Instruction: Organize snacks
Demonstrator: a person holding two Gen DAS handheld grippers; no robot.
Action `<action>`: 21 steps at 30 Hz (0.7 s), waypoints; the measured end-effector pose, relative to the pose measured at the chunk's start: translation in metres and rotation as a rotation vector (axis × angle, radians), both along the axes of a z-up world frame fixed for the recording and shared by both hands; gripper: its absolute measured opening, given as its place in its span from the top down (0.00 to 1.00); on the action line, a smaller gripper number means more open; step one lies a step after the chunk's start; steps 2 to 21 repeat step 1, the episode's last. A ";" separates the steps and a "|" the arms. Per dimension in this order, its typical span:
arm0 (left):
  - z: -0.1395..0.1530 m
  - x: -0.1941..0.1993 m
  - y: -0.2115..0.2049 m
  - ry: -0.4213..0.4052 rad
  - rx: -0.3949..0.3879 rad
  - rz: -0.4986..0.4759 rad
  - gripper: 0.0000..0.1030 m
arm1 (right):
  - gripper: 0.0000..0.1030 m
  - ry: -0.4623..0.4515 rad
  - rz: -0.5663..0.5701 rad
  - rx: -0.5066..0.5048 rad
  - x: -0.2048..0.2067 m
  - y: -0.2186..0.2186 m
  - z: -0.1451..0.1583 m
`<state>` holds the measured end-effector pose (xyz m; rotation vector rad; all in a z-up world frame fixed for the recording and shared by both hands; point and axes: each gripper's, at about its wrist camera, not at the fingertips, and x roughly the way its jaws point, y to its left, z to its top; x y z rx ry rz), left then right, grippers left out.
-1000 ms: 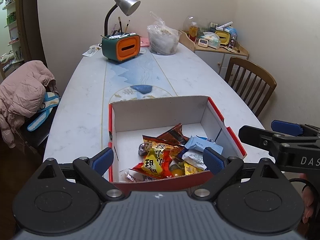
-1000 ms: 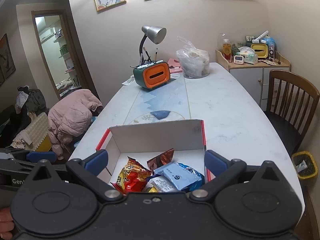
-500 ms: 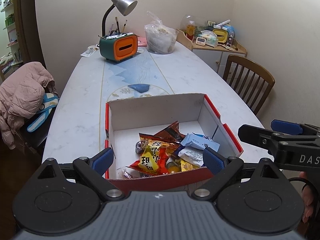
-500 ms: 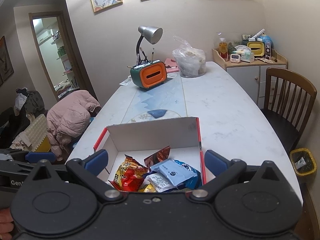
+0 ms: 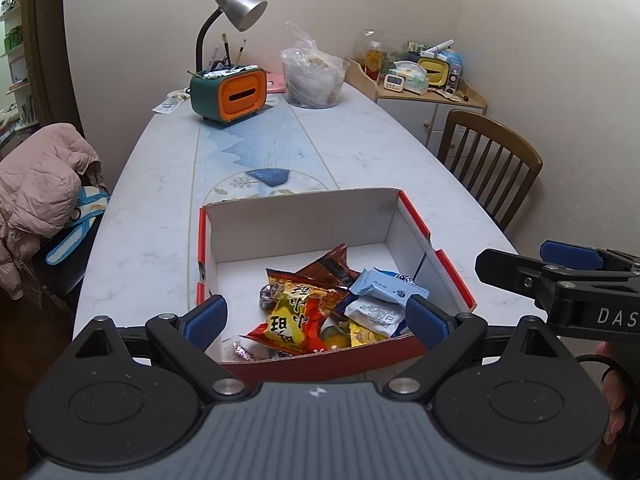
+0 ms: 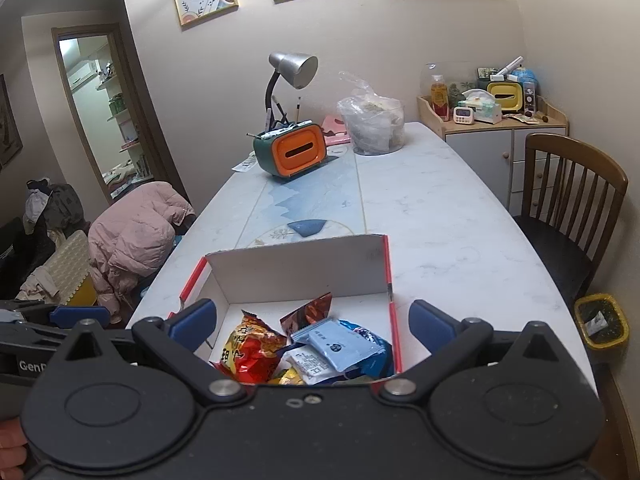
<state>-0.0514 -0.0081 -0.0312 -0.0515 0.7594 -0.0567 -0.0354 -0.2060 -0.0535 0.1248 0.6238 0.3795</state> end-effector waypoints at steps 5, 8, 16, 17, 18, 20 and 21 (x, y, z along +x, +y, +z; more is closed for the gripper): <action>0.001 0.001 -0.002 -0.001 0.002 -0.002 0.06 | 0.00 -0.002 -0.003 0.000 0.000 -0.001 0.001; 0.001 0.001 -0.002 -0.001 0.002 -0.002 0.06 | 0.00 -0.002 -0.003 0.000 0.000 -0.001 0.001; 0.001 0.001 -0.002 -0.001 0.002 -0.002 0.06 | 0.00 -0.002 -0.003 0.000 0.000 -0.001 0.001; 0.001 0.001 -0.002 -0.001 0.002 -0.002 0.06 | 0.00 -0.002 -0.003 0.000 0.000 -0.001 0.001; 0.001 0.001 -0.002 -0.001 0.002 -0.002 0.06 | 0.00 -0.002 -0.003 0.000 0.000 -0.001 0.001; 0.001 0.001 -0.002 -0.001 0.002 -0.002 0.06 | 0.00 -0.002 -0.003 0.000 0.000 -0.001 0.001; 0.001 0.001 -0.002 -0.001 0.002 -0.002 0.06 | 0.00 -0.002 -0.003 0.000 0.000 -0.001 0.001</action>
